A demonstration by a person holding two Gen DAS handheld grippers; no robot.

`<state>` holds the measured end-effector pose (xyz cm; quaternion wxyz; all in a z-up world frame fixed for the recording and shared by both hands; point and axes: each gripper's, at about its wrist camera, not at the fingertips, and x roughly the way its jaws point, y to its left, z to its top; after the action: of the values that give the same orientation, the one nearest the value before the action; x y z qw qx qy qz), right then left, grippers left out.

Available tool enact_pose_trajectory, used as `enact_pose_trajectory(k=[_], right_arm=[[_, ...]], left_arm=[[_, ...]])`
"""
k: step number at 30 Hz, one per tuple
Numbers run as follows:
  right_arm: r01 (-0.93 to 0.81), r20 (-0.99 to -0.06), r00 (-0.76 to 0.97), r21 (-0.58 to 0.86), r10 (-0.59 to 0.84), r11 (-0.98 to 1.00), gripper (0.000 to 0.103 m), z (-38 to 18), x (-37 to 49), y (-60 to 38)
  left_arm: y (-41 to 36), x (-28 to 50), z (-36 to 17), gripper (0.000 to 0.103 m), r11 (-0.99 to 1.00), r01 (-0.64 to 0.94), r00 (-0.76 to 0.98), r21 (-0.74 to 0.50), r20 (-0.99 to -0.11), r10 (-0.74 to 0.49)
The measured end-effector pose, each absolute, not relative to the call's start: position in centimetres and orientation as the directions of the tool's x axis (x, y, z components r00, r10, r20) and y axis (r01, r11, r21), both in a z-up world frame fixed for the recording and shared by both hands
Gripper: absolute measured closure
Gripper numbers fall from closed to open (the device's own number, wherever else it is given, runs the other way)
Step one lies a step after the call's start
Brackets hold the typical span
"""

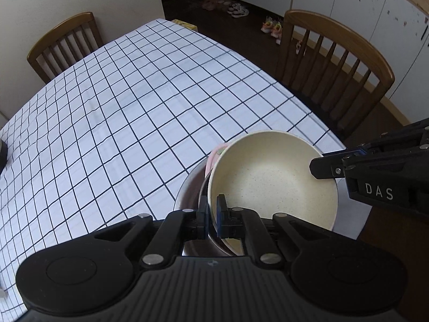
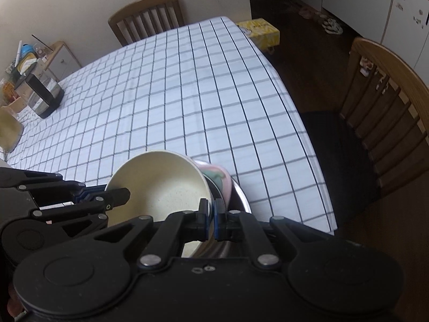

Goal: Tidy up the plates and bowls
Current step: 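Carry the cream bowl with both grippers over the pink pot, then lower the cream bowl into the pink pot and open both grippers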

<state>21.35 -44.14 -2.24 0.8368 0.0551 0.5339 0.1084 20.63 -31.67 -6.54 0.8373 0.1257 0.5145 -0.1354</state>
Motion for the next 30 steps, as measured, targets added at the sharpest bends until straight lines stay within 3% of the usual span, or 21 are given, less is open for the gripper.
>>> enact_pose_trajectory(k=[20,25,30], right_arm=[[-0.139,-0.909,0.355,0.179,0.217,0.974,0.098,-5.1,22.1,-43.3],[-0.150,-0.905,0.364,0.175,0.219,0.973,0.086,-4.9,22.1,-42.8],[-0.160,-0.900,0.378,0.168,0.218,0.973,0.081,-4.6,22.0,-42.6]], left_arm=[[-31.4,21.5,-8.4,0.099,0.925,0.371,0.413,0.086,-0.907,-0.082],[-31.0,21.4,-8.3,0.098,0.927,0.370,0.412,0.067,-0.906,-0.099],[-30.6,20.9,-7.9,0.096,0.926,0.375,0.414,0.041,-0.901,-0.128]])
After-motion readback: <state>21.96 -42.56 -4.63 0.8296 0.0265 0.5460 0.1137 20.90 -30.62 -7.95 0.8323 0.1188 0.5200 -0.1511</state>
